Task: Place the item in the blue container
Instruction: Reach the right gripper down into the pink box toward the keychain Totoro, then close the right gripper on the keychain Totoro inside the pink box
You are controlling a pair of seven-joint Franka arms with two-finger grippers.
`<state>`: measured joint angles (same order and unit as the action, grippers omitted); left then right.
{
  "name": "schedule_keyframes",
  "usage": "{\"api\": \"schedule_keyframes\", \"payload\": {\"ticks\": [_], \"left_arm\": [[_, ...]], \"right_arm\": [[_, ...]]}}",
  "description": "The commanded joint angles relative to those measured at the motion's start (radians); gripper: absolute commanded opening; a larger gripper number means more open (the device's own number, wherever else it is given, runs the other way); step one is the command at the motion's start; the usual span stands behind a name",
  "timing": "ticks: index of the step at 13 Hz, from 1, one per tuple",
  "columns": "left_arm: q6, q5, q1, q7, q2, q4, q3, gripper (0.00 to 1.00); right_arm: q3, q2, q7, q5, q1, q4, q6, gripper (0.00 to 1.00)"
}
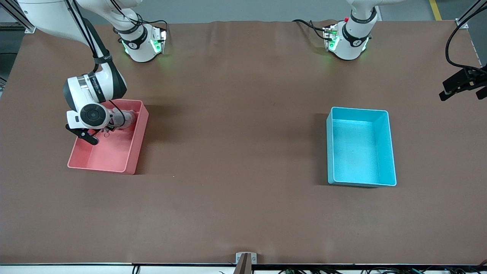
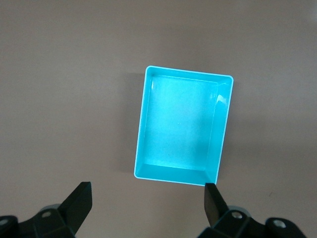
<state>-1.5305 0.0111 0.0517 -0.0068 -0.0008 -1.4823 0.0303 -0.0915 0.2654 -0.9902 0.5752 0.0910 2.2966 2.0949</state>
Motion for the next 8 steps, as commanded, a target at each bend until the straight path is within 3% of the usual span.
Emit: {"api": "schedule_keyframes", "payload": {"ticks": [1,8], "left_arm": [[0.003,-0.007,0.000,0.005,-0.004,0.002,0.000,1.00],[0.003,-0.007,0.000,0.005,-0.004,0.002,0.000,1.00]], "right_arm": [[0.006,0.017,-0.042,0.029,-0.007,0.009,0.007,1.00],[0.007,0.060,-0.127,0.028,0.003,0.009,-0.001,1.00]]}}
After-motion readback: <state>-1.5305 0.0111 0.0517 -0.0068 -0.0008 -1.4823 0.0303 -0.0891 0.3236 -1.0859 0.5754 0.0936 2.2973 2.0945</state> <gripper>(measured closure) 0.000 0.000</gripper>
